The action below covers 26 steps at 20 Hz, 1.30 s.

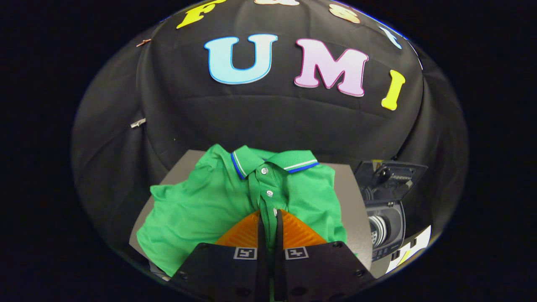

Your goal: Put the clothes into the washing machine and then close the washing machine lid.

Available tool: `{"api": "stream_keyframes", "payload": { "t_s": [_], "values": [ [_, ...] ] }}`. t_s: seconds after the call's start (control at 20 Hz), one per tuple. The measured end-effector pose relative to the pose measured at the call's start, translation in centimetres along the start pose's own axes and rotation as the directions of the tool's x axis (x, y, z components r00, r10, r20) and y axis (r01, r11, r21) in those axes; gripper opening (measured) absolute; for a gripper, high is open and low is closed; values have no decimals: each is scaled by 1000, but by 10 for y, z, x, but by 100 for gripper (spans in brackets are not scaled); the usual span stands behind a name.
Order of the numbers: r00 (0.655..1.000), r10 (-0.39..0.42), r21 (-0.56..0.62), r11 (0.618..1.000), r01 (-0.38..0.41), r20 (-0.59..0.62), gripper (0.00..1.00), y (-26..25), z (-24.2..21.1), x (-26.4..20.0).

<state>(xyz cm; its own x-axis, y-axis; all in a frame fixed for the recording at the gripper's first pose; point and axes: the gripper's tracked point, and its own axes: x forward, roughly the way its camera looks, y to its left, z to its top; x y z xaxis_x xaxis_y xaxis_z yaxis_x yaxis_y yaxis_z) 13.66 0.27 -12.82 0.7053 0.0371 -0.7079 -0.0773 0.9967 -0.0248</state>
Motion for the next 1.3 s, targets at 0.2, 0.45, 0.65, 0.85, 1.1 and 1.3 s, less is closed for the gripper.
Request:
{"api": "stream_keyframes", "payload": {
  "t_s": [0.2, 0.45, 0.65, 0.85, 1.1, 1.3],
  "values": [
    [999, 31, 7, 999, -32, 34, 10, 1, 11, -16],
    [998, 32, -6, 999, -32, 49, 10, -13, 19, -32],
    [997, 67, -37, 997, -65, 49, 9, -27, 19, -38],
    [992, 115, -23, 993, -113, 57, 9, -54, 19, -39],
    [979, 190, -22, 982, -189, 76, 9, -113, 25, -49],
    [966, 239, 28, 970, -243, 96, 9, -166, 40, -57]
  ]
}}
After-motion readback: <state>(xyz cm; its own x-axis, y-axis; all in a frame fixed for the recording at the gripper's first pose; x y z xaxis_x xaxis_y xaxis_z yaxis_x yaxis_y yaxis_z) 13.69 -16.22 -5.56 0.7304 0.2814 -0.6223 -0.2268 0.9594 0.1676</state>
